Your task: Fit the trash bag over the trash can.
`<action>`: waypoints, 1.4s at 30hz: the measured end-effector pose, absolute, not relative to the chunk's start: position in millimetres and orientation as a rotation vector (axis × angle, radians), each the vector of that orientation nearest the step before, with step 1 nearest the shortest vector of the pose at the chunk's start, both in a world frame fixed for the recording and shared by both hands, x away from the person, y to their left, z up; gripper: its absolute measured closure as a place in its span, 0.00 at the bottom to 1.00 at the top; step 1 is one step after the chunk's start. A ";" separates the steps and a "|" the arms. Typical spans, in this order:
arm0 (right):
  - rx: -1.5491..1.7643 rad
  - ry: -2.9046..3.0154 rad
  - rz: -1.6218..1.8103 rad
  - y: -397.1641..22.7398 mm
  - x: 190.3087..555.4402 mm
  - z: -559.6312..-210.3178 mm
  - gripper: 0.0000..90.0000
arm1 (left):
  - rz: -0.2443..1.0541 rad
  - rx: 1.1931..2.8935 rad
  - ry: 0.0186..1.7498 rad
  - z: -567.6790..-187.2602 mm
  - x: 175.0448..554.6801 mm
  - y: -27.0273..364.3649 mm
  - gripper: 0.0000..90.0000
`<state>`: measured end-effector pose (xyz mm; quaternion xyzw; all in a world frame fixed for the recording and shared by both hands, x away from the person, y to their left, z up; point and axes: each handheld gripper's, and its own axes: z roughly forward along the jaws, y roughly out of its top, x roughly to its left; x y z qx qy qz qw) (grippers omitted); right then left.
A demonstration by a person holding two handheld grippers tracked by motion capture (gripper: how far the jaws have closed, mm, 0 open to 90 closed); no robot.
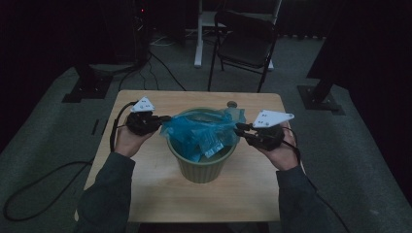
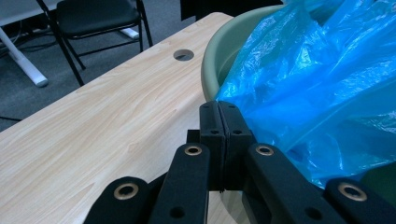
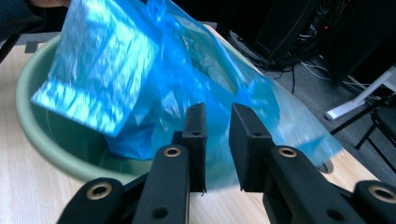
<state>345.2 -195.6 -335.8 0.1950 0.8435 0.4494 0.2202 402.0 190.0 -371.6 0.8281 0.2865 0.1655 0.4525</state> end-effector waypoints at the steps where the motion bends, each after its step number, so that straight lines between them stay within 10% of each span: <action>1: 0.536 2.334 1.244 -193.8 346.4 -335.6 0.84 | 0.409 2.045 0.708 -371.6 402.0 190.0 1.00; 26: 0.511 2.446 1.215 -140.0 380.4 -341.4 0.69 | 0.395 2.024 0.709 -374.0 400.6 190.1 1.00; 32: 0.473 2.535 1.152 -133.9 379.7 -349.4 0.98 | 0.393 2.020 0.708 -374.7 399.9 190.8 1.00; 42: 0.440 2.519 1.095 -147.5 361.9 -347.6 1.00 | 0.392 2.015 0.709 -376.2 398.3 193.2 0.99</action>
